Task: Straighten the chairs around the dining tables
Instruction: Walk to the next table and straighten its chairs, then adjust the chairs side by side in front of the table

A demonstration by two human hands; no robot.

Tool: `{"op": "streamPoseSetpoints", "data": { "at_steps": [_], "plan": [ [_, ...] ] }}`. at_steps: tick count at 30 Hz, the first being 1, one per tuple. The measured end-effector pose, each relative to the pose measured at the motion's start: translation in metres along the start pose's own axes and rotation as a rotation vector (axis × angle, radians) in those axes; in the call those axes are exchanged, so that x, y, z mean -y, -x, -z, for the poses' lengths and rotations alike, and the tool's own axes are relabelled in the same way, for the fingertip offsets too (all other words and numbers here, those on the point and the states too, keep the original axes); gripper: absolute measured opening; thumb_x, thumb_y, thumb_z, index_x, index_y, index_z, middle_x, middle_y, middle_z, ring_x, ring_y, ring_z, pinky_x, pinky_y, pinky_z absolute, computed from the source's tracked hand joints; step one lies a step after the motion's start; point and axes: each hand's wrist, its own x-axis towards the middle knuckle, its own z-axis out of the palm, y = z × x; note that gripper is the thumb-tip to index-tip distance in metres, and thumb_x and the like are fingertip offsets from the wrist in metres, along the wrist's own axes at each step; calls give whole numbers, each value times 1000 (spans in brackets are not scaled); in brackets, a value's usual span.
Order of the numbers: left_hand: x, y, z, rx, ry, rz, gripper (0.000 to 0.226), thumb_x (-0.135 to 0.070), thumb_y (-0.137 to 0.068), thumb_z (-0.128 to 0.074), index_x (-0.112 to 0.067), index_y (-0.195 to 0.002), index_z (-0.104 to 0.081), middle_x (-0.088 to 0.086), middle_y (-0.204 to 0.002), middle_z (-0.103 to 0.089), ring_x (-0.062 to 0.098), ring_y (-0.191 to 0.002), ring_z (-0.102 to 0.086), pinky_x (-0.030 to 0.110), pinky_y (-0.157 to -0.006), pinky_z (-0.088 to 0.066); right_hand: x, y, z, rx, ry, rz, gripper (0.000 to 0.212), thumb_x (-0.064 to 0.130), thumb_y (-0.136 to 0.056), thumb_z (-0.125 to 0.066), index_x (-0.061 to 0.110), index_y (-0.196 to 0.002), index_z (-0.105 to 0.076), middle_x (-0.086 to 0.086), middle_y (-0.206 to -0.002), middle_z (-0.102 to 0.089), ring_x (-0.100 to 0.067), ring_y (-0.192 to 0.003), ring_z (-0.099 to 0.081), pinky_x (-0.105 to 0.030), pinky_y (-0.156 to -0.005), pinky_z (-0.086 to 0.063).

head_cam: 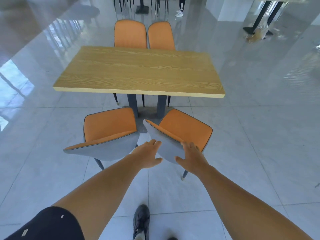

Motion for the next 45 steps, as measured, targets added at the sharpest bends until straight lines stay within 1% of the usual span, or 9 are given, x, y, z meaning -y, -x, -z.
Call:
{"op": "streamPoseSetpoints", "data": {
  "at_steps": [4,7,12,17,21,28,32,37,45],
  "plan": [
    [-9,22,1,-19,-8,38,66,-55,-91,-58,-21,-143,-34,2,-127,-52,20,-98,-53,37,-76,-47,7,14,2,67,10,79,81,58,-92,-55,17,-155,-26,-7,-159,-28,-27,-143,-33,-44,-108,-42],
    [-14,36,6,-49,-5,71,61,-50,-91,-60,-20,-140,-39,1,-117,-56,18,-91,-51,34,-73,-47,12,18,7,88,35,120,81,57,-92,-55,17,-155,-25,-8,-160,-29,-28,-144,-34,-45,-109,-42],
    [-17,60,6,-64,8,132,60,-50,-92,-58,-19,-142,-43,4,-126,-57,25,-107,-59,41,-87,-54,14,29,18,132,101,183,88,59,-89,-58,20,-158,-19,-6,-163,-28,-27,-148,-31,-45,-114,-37],
    [-5,78,12,-115,22,146,61,-52,-92,-59,-22,-142,-44,3,-129,-56,25,-111,-57,36,-84,-50,26,33,21,166,161,208,87,58,-91,-58,18,-158,-20,-9,-163,-28,-28,-147,-32,-44,-114,-37],
    [28,92,22,-121,16,168,57,-50,-93,-58,-19,-139,-46,4,-122,-57,24,-106,-58,40,-88,-53,62,26,12,185,176,220,81,56,-92,-57,18,-155,-22,-10,-158,-31,-30,-141,-37,-41,-106,-40],
    [118,121,33,-143,45,208,59,-51,-92,-54,-17,-139,-45,6,-134,-53,27,-117,-55,41,-88,-50,150,10,-21,228,189,209,71,50,-90,-60,21,-148,-31,-10,-140,-45,-28,-119,-52,-44,-96,-48],
    [166,138,39,-157,92,213,63,-50,-92,-55,-17,-144,-43,5,-141,-51,27,-121,-54,41,-92,-51,197,-1,-38,208,182,212,70,52,-89,-61,21,-146,-36,-8,-147,-44,-27,-125,-51,-42,-99,-47],
    [216,161,43,-168,86,278,60,-51,-91,-56,-20,-141,-46,4,-136,-54,27,-115,-57,33,-79,-44,238,-15,-58,245,231,234,75,56,-88,-59,22,-150,-32,-9,-142,-44,-26,-120,-53,-42,-96,-48],
    [257,171,34,-109,145,381,56,-51,-91,-56,-19,-136,-44,4,-138,-46,26,-122,-50,44,-90,-51,265,-47,-79,236,274,308,71,57,-90,-58,22,-147,-34,-10,-149,-38,-28,-134,-41,-50,-103,-44]
  ]
}}
